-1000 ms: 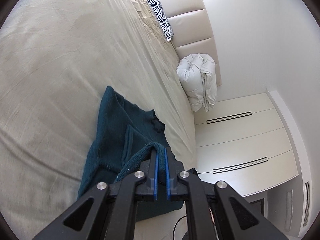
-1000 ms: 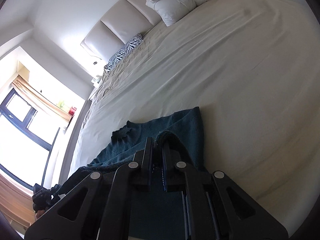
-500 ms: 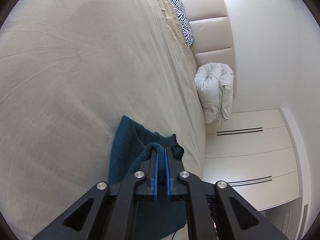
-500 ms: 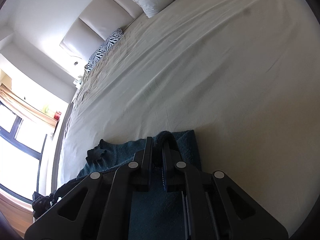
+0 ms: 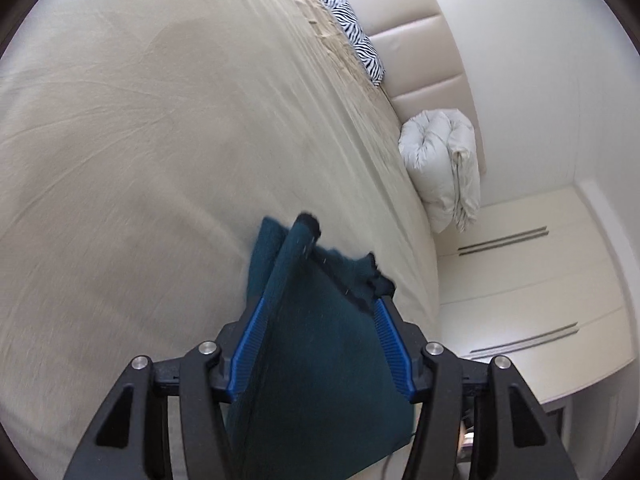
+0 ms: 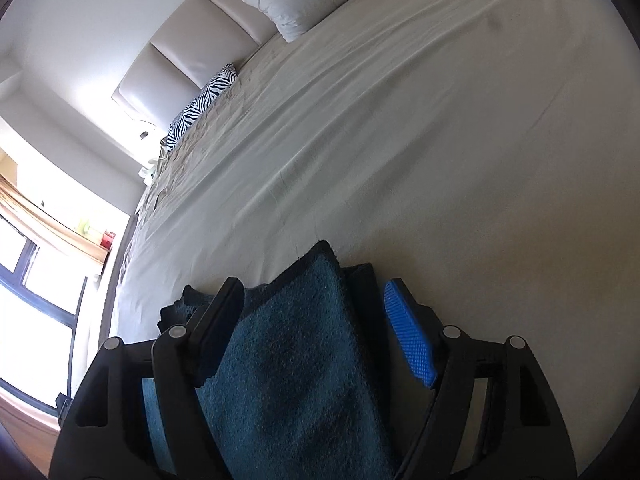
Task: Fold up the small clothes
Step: 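Fold the held hem over toward the collar with both grippers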
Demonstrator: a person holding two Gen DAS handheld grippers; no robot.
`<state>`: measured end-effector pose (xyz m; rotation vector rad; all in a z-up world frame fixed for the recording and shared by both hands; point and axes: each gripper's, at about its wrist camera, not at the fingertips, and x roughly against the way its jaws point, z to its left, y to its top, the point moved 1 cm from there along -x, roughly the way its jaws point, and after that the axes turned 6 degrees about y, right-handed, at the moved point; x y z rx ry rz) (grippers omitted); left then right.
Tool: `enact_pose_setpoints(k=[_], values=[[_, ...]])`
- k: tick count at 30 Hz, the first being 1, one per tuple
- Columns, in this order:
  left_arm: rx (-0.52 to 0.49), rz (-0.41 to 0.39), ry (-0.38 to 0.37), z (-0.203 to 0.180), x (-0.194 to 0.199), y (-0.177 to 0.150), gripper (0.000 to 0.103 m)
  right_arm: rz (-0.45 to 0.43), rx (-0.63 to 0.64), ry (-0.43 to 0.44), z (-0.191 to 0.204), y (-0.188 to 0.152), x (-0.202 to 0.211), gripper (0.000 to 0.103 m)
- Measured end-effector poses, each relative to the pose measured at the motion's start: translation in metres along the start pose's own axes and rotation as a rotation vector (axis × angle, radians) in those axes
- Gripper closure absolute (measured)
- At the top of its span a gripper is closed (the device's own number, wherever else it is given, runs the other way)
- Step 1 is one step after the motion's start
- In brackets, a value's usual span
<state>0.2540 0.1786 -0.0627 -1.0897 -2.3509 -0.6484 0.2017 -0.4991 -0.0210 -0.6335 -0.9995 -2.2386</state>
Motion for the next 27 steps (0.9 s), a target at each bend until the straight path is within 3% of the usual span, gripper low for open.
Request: enact_pose_setpoints(k=[4, 11, 16, 20, 23, 27], values=[[-0.055, -0.014, 0.054, 0.006, 0.013, -0.030, 0.045, 0.012, 0.080, -0.041, 0.006, -0.022, 0.021, 0.032], [-0.131, -0.039, 0.155, 0.016, 0.024, -0.073, 0.045, 0.072, 0.258, -0.153, 0.017, -0.075, 0.042, 0.054], [-0.193, -0.051, 0.197, 0.013, 0.024, -0.086, 0.053, 0.108, 0.303, -0.198, 0.004, -0.100, 0.054, 0.055], [-0.269, -0.056, 0.259, 0.004, 0.019, -0.098, 0.063, 0.109, 0.298, -0.198, -0.003, -0.106, 0.063, 0.063], [-0.276, -0.055, 0.288, 0.007, 0.014, -0.104, 0.074, 0.103, 0.309, -0.198, -0.003, -0.109, 0.068, 0.069], [-0.283, -0.066, 0.303, 0.008, 0.014, -0.106, 0.076, 0.110, 0.311, -0.194, -0.005, -0.114, 0.072, 0.069]])
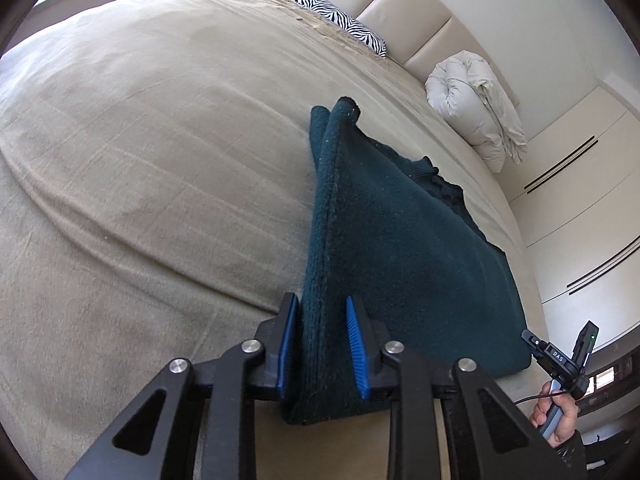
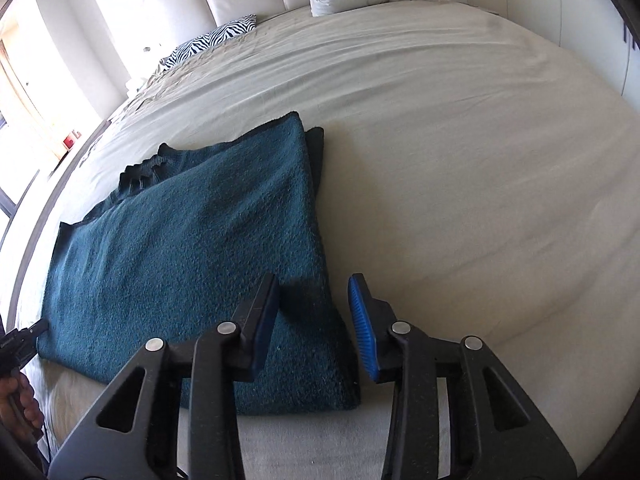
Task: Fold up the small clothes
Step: 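Fold the held hem over toward the collar with both grippers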
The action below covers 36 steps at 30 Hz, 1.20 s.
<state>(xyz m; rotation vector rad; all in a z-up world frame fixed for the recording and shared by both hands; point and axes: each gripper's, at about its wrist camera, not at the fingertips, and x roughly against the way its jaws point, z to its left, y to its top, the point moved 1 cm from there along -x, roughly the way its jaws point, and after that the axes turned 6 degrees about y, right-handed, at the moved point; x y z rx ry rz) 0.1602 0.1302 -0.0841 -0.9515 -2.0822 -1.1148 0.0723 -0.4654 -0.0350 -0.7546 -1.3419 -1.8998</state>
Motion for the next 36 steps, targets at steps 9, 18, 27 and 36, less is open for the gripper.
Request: enact_pose_setpoints(k=[9, 18, 27, 36], values=[[-0.024, -0.028, 0.039, -0.005, 0.004, -0.002, 0.076, -0.004, 0.016, -0.007, 0.000, -0.003, 0.001, 0.077], [-0.064, -0.044, 0.057, -0.012, 0.006, -0.003, 0.090, -0.014, 0.033, -0.043, 0.003, -0.003, 0.004, 0.095], [-0.079, -0.054, 0.070, -0.012, 0.008, -0.007, 0.092, -0.024, -0.019, -0.025, -0.004, -0.007, 0.010, 0.098], [-0.074, -0.061, 0.060, -0.010, 0.013, -0.009, 0.092, -0.028, -0.029, -0.020, -0.005, -0.011, 0.018, 0.098]])
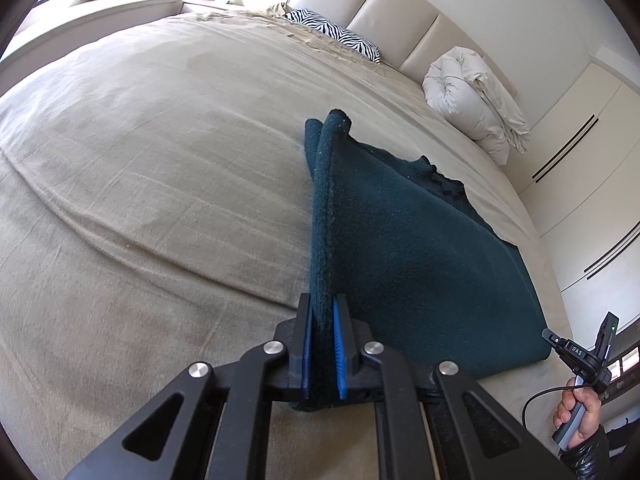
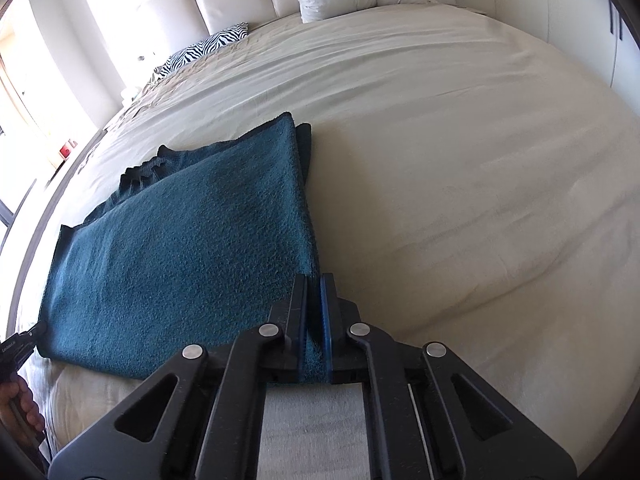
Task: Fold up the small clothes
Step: 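Fold the held hem over toward the collar with both grippers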
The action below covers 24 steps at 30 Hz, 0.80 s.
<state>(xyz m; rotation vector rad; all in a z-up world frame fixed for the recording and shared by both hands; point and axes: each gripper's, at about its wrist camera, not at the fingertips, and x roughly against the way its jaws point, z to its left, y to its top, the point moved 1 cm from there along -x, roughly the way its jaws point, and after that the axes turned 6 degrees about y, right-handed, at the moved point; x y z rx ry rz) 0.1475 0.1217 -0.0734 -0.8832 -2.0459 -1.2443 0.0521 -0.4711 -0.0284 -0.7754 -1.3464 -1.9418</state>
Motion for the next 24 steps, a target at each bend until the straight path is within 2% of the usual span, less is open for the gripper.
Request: enact_pose_setpoints(k=[8, 24], values=[[0.015, 0.015, 0.000, 0.010, 0.003, -0.008, 0.096, 0.007, -0.029, 0.007, -0.007, -0.008, 0.001, 0.098], [0.047, 0.041, -0.006, 0.017, 0.000, -0.017, 0.094, 0.014, -0.012, 0.005, -0.012, -0.018, -0.008, 0.098]])
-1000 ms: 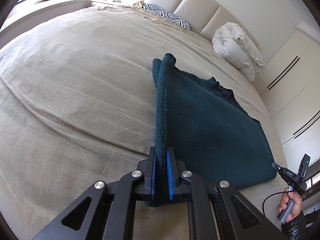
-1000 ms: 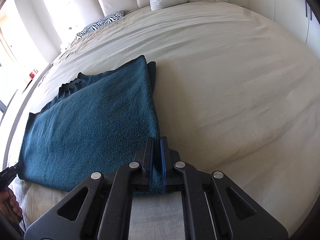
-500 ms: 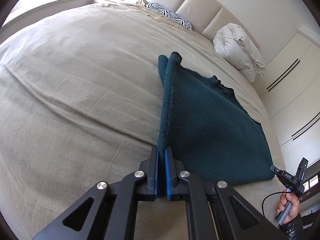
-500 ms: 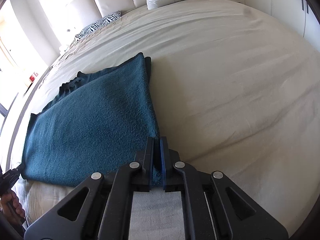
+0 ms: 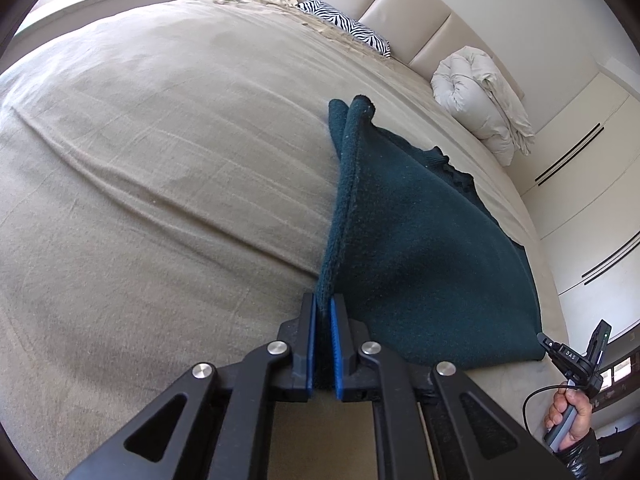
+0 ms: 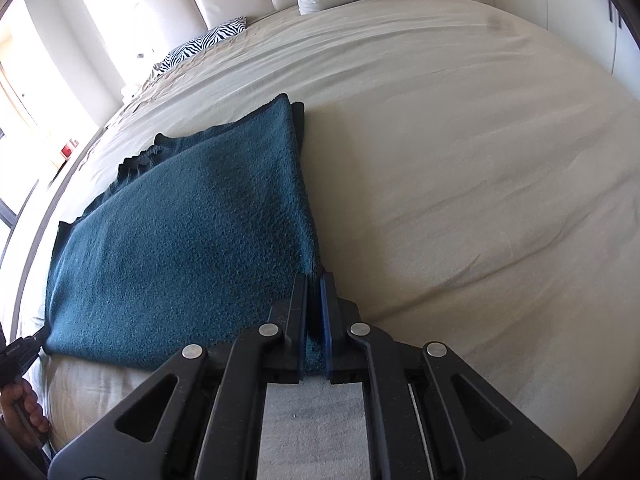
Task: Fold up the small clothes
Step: 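Fold the held hem over toward the collar with both grippers, then open both grippers and release the folded sweater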
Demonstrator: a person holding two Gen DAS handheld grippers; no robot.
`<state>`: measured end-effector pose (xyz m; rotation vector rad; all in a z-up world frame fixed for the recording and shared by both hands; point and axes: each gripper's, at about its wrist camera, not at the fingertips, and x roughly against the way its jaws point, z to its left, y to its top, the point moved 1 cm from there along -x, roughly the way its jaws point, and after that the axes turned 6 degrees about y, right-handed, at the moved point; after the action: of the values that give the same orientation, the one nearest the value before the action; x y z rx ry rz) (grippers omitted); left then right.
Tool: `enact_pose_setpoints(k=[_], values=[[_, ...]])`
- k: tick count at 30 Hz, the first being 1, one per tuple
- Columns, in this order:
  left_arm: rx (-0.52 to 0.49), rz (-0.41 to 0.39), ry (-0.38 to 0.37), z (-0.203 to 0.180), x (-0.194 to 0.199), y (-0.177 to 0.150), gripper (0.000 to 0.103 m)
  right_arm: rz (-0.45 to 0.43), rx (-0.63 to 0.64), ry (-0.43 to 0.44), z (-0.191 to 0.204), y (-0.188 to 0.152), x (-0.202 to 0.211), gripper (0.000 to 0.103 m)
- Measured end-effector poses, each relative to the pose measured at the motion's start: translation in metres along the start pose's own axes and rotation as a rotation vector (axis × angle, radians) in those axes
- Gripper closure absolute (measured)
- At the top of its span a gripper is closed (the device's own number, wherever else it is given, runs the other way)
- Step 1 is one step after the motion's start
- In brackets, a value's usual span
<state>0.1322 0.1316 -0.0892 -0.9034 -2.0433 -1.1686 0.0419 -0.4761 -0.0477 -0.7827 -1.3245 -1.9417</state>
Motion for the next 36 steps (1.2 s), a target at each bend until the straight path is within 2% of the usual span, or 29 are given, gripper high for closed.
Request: enact_pose_setpoints(k=[5, 13, 16, 18, 19, 20, 21, 23, 27, 30, 32, 36], values=[[-0.008, -0.001, 0.012, 0.000, 0.000, 0.001, 0.094, -0.001, 0.010, -0.017, 0.003, -0.002, 0.001, 0.098], [-0.001, -0.001, 0.012, 0.001, 0.000, 0.001, 0.093, 0.005, -0.001, 0.005, -0.001, -0.004, 0.001, 0.098], [0.013, 0.000, 0.000, 0.003, 0.001, 0.001, 0.088, 0.005, -0.032, 0.050, -0.007, -0.005, 0.002, 0.097], [0.026, -0.009, -0.004, 0.004, 0.007, 0.002, 0.076, -0.003, -0.065, 0.083, -0.013, -0.005, 0.005, 0.095], [0.028, -0.020, 0.004, 0.004, 0.011, 0.002, 0.072, -0.009, -0.078, 0.088, -0.015, -0.005, 0.006, 0.090], [0.031, -0.036, 0.014, 0.004, 0.017, 0.004, 0.066, -0.023, -0.094, 0.081, -0.018, -0.006, 0.010, 0.077], [0.034, -0.048, 0.019, 0.004, 0.021, 0.006, 0.061, -0.040, -0.107, 0.081, -0.021, -0.007, 0.015, 0.072], [0.036, -0.085, 0.032, 0.003, 0.031, 0.011, 0.056, -0.090, -0.142, 0.069, -0.026, -0.009, 0.026, 0.053], [-0.018, -0.131, 0.051, -0.014, 0.042, 0.026, 0.056, -0.188, -0.181, 0.075, -0.027, -0.002, 0.046, 0.052], [-0.069, -0.139, 0.048, -0.037, 0.037, 0.039, 0.052, -0.182, -0.171, 0.142, -0.011, 0.011, 0.044, 0.052], [-0.111, -0.153, 0.046, -0.059, 0.030, 0.051, 0.051, -0.167, -0.121, 0.193, 0.014, 0.022, 0.035, 0.052], [-0.221, -0.160, 0.064, -0.102, 0.005, 0.068, 0.048, -0.088, -0.072, 0.346, 0.068, 0.043, 0.000, 0.052]])
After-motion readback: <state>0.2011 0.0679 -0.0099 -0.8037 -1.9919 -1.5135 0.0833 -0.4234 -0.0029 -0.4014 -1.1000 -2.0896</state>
